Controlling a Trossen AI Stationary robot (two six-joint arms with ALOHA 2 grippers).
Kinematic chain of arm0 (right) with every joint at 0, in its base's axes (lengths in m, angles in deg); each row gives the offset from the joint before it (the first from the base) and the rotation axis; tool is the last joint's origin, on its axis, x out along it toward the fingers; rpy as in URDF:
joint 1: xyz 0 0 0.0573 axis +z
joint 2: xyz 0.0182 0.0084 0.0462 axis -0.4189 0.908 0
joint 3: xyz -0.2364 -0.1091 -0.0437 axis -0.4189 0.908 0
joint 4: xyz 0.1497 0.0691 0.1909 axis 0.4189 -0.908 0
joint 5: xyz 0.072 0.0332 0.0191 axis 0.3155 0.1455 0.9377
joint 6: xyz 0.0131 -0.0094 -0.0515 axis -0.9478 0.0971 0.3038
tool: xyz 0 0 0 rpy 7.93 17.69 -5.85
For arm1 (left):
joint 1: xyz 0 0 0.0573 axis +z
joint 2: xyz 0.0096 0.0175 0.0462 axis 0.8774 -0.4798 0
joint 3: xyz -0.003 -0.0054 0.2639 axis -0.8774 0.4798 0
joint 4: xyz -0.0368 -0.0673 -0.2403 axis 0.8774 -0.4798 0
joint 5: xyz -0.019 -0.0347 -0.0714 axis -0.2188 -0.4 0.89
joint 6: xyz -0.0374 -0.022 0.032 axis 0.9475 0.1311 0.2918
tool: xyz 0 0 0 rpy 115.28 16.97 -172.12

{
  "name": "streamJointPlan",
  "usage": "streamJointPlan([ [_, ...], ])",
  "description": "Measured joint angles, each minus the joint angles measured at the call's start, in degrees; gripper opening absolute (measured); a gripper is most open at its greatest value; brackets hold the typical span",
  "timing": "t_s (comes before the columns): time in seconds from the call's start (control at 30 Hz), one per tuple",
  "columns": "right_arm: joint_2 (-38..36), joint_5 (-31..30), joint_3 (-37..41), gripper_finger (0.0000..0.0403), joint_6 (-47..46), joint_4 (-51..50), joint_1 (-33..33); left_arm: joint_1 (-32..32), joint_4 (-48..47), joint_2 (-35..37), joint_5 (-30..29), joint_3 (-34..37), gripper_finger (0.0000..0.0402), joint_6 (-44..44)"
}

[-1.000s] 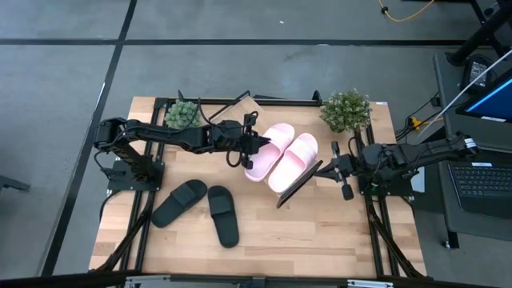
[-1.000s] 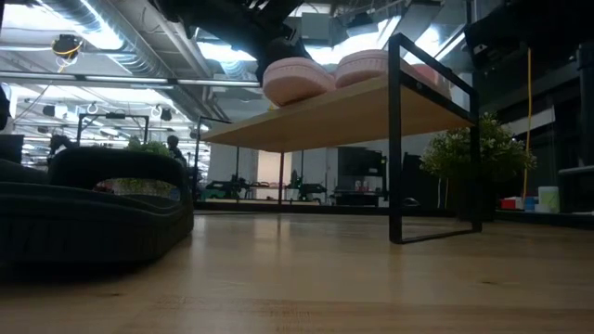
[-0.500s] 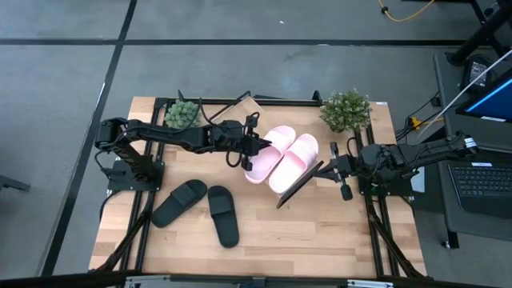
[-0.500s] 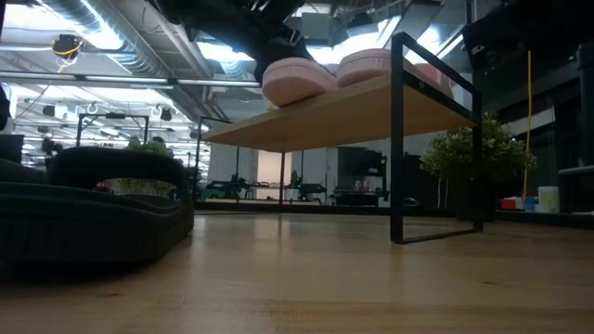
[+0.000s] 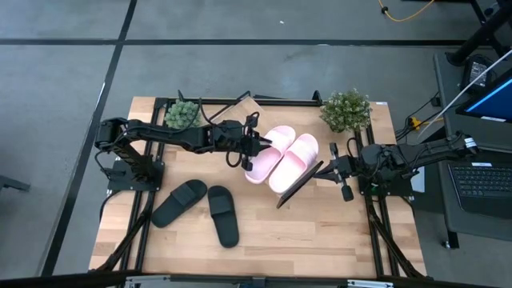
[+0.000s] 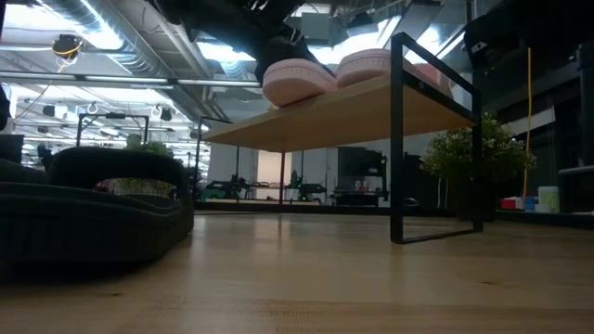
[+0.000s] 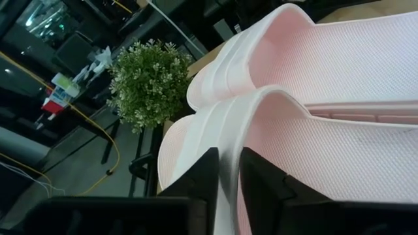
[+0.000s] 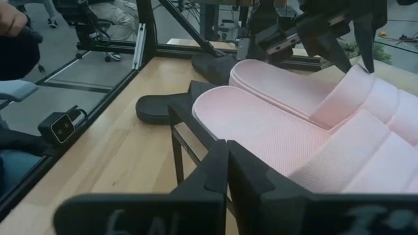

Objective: Pick and place slides into the shelf
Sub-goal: Put the pink slipper on the shelf

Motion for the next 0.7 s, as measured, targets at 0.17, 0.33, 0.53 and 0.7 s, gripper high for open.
streamJointPlan([
  [0.17,0.0,0.1,0.0,0.0012,-0.1,0.0,0.0,0.0,0.1,0.0,0.0,0.0,0.0092,0.0],
  [0.33,0.0,0.3,0.0,0.0012,-0.1,0.0,0.0,0.0,0.0,0.0,-4.3,0.0,0.0118,0.0],
  [0.53,0.0,0.4,0.0,0.0012,0.0,-0.1,0.0,-0.8,-0.3,0.0,-7.3,0.0,0.0129,-0.1],
  [0.7,0.0,0.4,0.0,0.0012,0.0,-0.1,0.0,-1.9,-0.4,0.1,-7.6,0.0,0.0126,-0.1],
])
